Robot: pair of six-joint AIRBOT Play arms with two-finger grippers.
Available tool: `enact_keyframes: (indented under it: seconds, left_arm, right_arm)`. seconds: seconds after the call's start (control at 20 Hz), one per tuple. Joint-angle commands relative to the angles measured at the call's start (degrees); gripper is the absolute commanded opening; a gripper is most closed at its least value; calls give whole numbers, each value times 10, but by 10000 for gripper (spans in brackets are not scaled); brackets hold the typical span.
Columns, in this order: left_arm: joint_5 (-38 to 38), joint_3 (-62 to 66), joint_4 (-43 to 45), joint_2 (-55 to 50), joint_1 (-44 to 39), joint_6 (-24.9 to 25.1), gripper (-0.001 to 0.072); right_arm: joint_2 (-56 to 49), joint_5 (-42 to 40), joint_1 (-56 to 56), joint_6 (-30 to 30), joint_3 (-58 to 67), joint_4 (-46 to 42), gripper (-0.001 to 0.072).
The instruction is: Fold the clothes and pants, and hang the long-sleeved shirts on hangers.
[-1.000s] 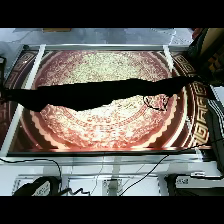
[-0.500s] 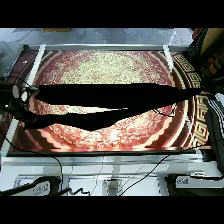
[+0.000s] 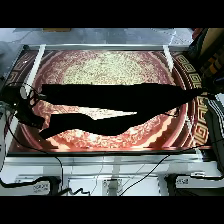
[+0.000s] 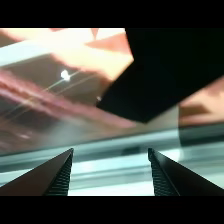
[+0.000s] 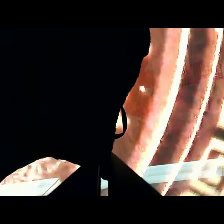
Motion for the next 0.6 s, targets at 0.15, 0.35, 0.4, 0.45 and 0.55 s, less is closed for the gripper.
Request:
enact_keyframes:
  seconds: [0.15,0.35,0.4,0.45,0.55]
  left_arm:
    - [162,1,-203,-13,54,-61,502]
    - [121,0,-268,-30,111,-21,501]
    - [84,0,-268,-30,134,0,480]
    - [46,0,-268,-30,158,15,463]
    - [-8,-4,-275,-29,217,20,437]
  right_arm:
    - [0,-3,0,0,0,0,18]
    - [0,-2,0,-15,0,0,18]
    - [0,-3,0,-15,0,0,18]
    - [0,-3,0,-15,0,0,18]
    - [0,-3,0,-17,0,0,18]
